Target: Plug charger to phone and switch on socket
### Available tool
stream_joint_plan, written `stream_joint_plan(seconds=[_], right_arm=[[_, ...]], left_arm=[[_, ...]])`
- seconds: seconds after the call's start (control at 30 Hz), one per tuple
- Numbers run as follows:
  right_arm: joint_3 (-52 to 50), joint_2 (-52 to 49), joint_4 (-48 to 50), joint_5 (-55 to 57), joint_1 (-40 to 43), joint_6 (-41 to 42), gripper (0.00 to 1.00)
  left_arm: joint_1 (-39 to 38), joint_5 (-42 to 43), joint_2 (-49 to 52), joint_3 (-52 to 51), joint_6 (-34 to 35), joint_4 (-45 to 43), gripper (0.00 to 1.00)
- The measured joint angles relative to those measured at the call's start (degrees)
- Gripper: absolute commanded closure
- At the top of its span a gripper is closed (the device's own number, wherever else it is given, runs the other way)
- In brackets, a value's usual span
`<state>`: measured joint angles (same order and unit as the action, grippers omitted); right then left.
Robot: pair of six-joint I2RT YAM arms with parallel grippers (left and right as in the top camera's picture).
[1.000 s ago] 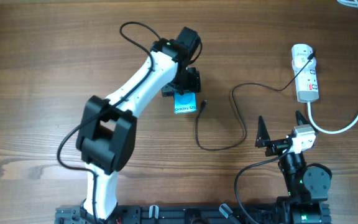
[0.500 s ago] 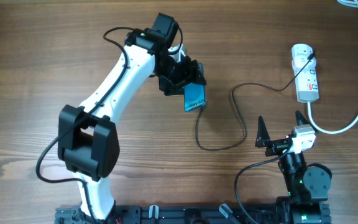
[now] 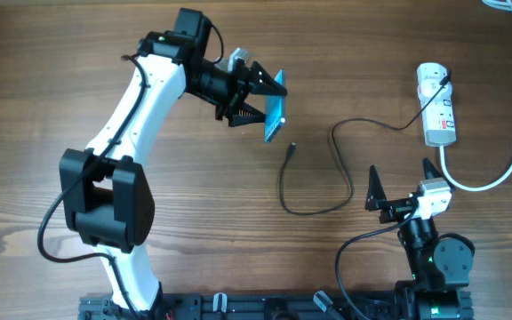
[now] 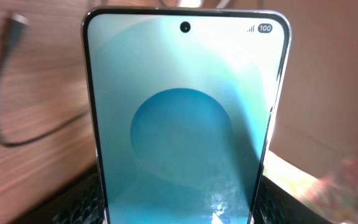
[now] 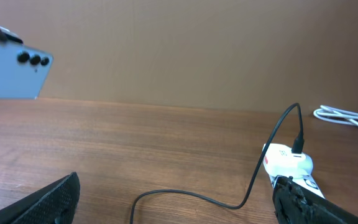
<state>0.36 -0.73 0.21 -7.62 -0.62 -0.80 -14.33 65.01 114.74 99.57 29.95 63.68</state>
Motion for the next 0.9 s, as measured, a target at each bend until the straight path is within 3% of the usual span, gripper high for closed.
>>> stream_joint_plan(seconds=[0.37,0.9], right_arm=[[0.0,0.0,0.0,0.0,0.0,0.0,0.0],[0.0,0.0,0.0,0.0,0.0,0.0,0.0]], left_arm=[[4.7,16.8,0.0,0.0,0.2,0.0,0.31],[7.6,19.1,0.0,0.0,0.4,0.2,0.31]])
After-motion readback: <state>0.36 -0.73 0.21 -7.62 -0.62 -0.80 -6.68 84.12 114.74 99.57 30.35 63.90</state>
